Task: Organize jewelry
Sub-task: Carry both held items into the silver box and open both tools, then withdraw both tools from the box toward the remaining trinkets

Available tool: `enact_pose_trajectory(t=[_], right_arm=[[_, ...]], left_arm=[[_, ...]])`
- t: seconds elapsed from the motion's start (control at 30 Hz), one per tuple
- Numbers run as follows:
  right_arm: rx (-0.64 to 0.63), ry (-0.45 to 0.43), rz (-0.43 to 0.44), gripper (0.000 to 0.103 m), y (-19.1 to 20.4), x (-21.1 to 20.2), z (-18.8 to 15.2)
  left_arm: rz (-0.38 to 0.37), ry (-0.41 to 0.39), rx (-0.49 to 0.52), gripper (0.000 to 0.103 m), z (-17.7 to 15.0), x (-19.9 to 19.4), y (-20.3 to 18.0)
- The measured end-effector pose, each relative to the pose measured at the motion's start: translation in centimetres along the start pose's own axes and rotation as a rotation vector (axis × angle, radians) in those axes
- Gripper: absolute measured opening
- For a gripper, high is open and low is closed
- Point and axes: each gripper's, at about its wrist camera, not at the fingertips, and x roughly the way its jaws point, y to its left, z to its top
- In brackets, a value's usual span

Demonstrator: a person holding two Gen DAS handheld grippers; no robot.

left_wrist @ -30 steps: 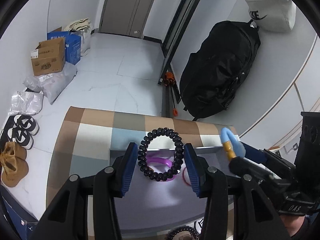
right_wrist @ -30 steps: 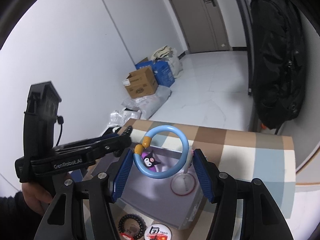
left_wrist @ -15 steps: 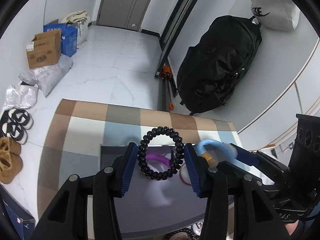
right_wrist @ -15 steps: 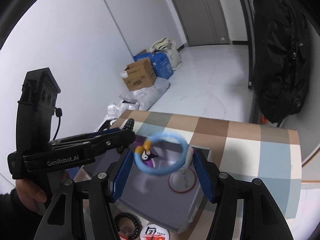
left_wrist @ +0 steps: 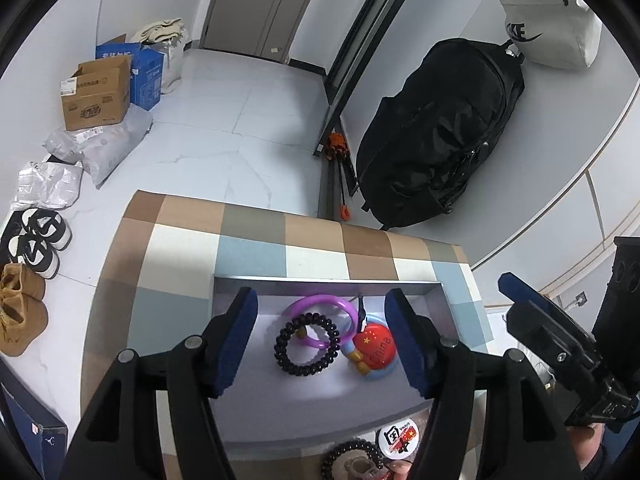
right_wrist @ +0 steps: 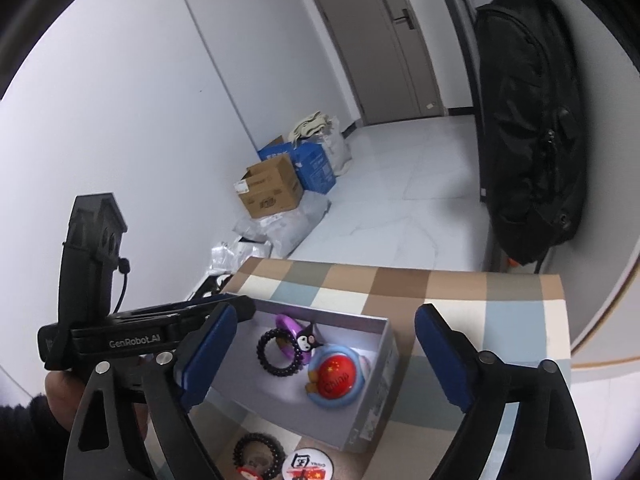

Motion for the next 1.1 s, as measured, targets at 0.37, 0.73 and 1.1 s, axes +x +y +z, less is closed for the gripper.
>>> enact_pose_trajectory(t=[0.37,0.73,1.1], right_arm=[[-0.015,-0.055,-0.014,0.102,1.1,-2.8,-0.8],[0.011,-0.060,-0.051,0.103,1.6,-5.2,-3.3],[-0.012,-0.027,-0.085,0.103,2.7,-7.0,-5.3]], left_arm=[[0.096,-0.079,0.079,0.068,-1.6,-2.5,-1.4],[0.160,-0.158,0.114,0.082,-4.3,-5.1,-2.5],[0.130,-0.126,0.124,0.084,-7.4,-5.9,-2.8]])
